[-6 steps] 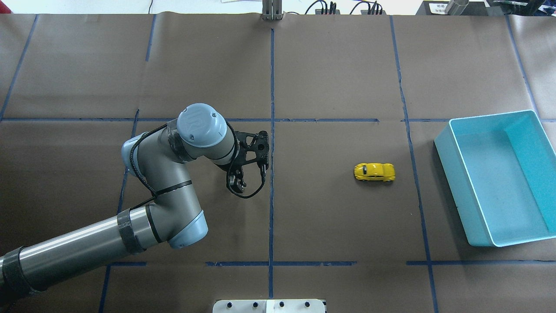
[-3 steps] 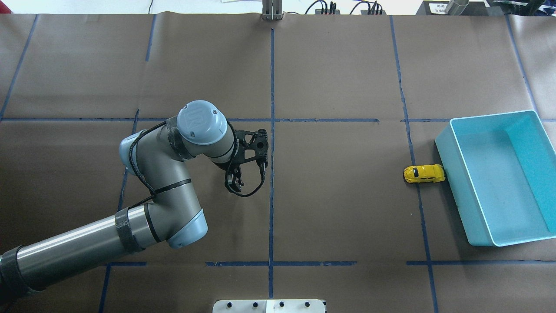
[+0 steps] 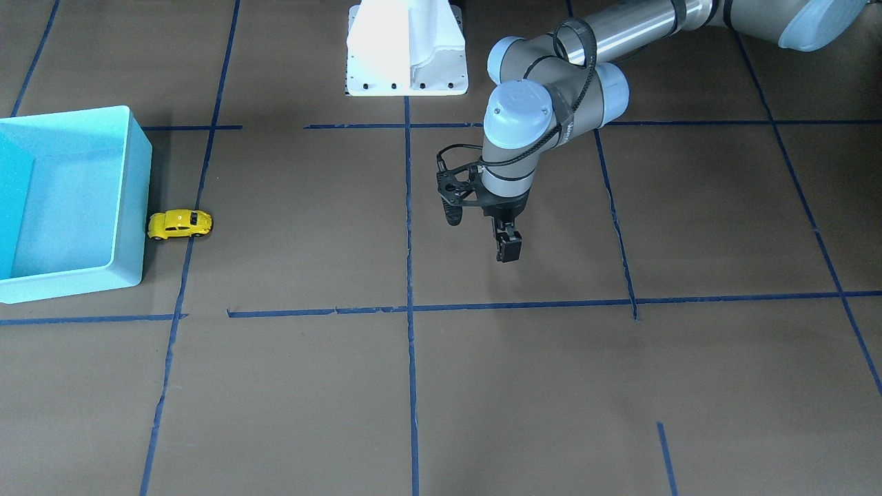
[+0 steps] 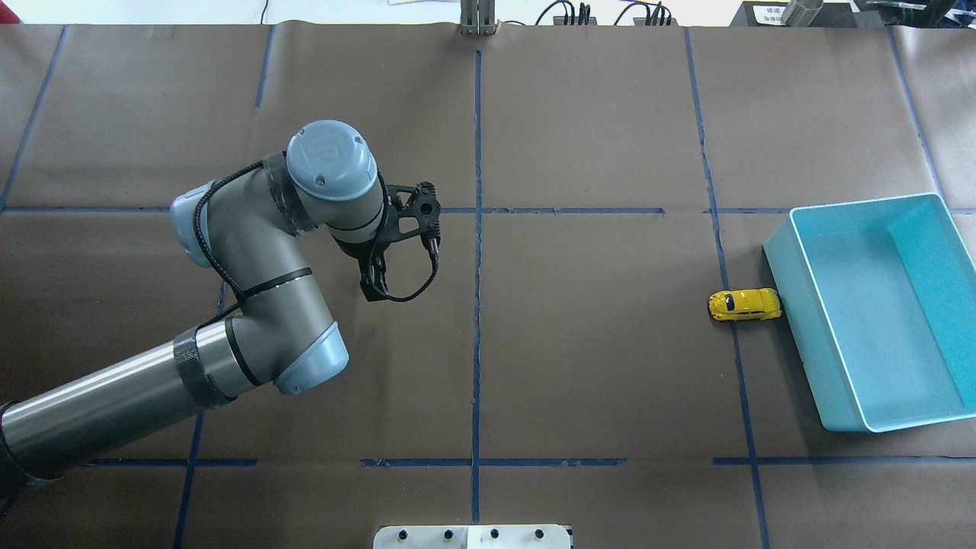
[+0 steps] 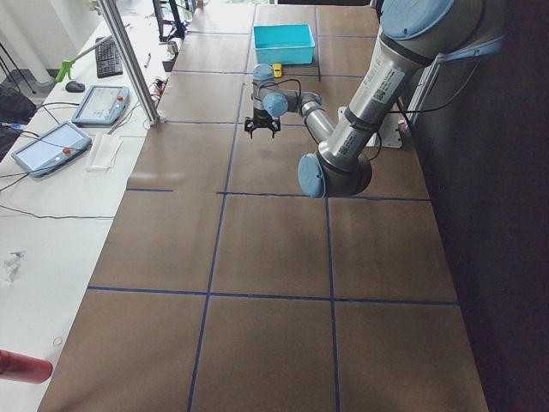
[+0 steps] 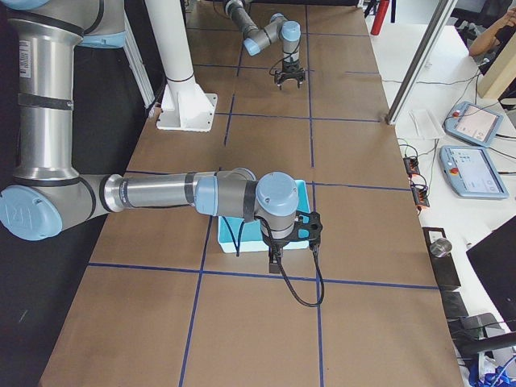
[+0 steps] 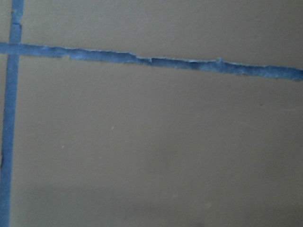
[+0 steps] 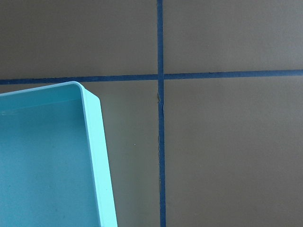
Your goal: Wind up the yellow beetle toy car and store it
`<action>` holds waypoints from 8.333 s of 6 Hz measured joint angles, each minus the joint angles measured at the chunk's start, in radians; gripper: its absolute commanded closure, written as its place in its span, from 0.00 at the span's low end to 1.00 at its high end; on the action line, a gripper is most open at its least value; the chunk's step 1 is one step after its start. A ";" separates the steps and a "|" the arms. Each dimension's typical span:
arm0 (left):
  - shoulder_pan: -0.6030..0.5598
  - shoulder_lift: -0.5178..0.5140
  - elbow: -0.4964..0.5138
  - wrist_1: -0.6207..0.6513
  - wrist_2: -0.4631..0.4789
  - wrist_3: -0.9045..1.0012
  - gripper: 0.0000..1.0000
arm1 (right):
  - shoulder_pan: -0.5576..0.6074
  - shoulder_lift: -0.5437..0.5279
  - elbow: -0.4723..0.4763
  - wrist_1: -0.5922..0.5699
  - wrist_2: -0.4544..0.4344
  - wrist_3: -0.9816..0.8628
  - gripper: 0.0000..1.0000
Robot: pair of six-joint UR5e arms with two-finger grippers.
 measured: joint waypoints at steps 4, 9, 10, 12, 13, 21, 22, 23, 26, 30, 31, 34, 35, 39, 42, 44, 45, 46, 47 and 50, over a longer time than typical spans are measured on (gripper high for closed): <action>-0.110 0.021 0.044 0.028 -0.057 -0.007 0.00 | -0.058 0.018 0.047 -0.002 -0.016 -0.003 0.00; -0.399 0.266 0.040 0.042 -0.297 -0.007 0.00 | -0.567 0.230 0.224 -0.096 -0.145 -0.002 0.00; -0.466 0.358 0.043 0.040 -0.351 -0.007 0.00 | -0.637 0.252 0.240 -0.113 -0.202 -0.037 0.00; -0.580 0.467 0.044 0.045 -0.374 -0.008 0.00 | -0.727 0.280 0.236 -0.110 -0.297 -0.309 0.00; -0.655 0.513 0.041 0.047 -0.376 -0.008 0.00 | -0.773 0.286 0.215 -0.074 -0.317 -0.385 0.00; -0.917 0.693 -0.041 0.047 -0.511 -0.230 0.00 | -0.964 0.274 -0.009 0.298 -0.402 -0.449 0.01; -0.917 0.703 -0.046 0.046 -0.475 -0.234 0.00 | -0.966 0.271 -0.012 0.298 -0.409 -0.460 0.09; -0.916 0.706 -0.047 0.045 -0.447 -0.235 0.00 | -0.967 0.267 -0.014 0.297 -0.411 -0.465 0.43; -0.916 0.707 -0.048 0.043 -0.443 -0.231 0.00 | -0.968 0.261 -0.018 0.292 -0.413 -0.471 1.00; -0.916 0.707 -0.051 0.042 -0.446 -0.231 0.00 | -0.909 0.333 0.221 -0.039 -0.400 -0.474 1.00; -0.916 0.707 -0.052 0.042 -0.446 -0.231 0.00 | -0.870 0.339 0.287 -0.129 -0.400 -0.521 1.00; -0.916 0.708 -0.062 0.044 -0.446 -0.230 0.00 | -0.721 0.083 0.313 -0.043 -0.405 -0.814 1.00; -0.916 0.708 -0.065 0.045 -0.446 -0.230 0.00 | -0.705 -0.032 0.263 0.146 -0.402 -0.831 1.00; -0.915 0.708 -0.070 0.046 -0.444 -0.232 0.00 | -0.761 -0.073 0.048 0.454 -0.373 -0.735 1.00; -0.914 0.708 -0.063 0.043 -0.440 -0.232 0.00 | -0.831 -0.021 -0.004 0.458 -0.375 -0.698 0.96; -0.914 0.708 -0.061 0.042 -0.441 -0.232 0.00 | -0.837 -0.009 -0.013 0.458 -0.376 -0.694 0.65; -0.914 0.713 -0.062 0.040 -0.443 -0.233 0.00 | -0.837 -0.005 -0.017 0.457 -0.376 -0.693 0.27; -0.914 0.720 -0.066 0.037 -0.444 -0.234 0.00 | -0.837 0.000 -0.020 0.457 -0.375 -0.692 0.01; -0.914 0.722 -0.071 0.036 -0.445 -0.235 0.00 | -0.837 0.004 -0.018 0.457 -0.374 -0.690 0.00; -0.914 0.724 -0.081 0.036 -0.445 -0.237 0.00 | -0.770 -0.023 0.091 0.427 -0.305 -0.693 0.00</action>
